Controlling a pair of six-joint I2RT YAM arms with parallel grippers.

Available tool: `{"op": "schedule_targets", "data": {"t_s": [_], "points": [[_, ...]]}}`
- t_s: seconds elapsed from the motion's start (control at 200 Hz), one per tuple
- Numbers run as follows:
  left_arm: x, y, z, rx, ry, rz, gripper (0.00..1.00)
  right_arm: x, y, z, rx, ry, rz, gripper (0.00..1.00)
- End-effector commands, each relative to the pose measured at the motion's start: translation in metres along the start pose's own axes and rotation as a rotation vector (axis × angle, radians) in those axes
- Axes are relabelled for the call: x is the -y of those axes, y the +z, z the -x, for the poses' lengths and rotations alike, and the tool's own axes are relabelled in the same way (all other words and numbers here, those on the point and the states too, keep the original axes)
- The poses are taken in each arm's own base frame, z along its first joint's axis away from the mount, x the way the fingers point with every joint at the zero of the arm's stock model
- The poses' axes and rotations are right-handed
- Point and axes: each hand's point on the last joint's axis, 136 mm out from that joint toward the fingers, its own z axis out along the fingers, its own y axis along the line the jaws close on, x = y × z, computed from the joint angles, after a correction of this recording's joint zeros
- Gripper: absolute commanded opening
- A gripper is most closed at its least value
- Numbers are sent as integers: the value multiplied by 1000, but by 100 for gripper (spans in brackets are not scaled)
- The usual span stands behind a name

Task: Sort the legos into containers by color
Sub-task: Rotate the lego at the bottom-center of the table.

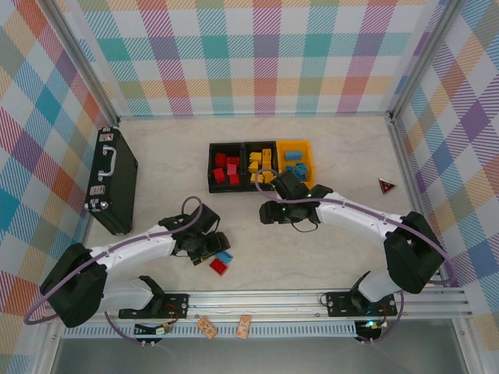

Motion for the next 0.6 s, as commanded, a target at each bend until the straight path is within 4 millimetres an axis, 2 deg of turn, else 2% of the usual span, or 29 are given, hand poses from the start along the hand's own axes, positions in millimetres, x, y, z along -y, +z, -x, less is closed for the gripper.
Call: {"op": "schedule_targets", "data": {"t_s": [0.0,0.335,0.515,0.595], "points": [[16,2,1,-5,-8,-32,66,-1,-2,-1,12,25,17,62],[33,6,14,11,21,-15,48,7,0,-9,5,48,-1,62],[44,7,19,15,31,-26,34,11,-1,-12,7,57,-10,62],[49,8,20,10,41,-27,33,13,-2,-14,9,60,-13,62]]}}
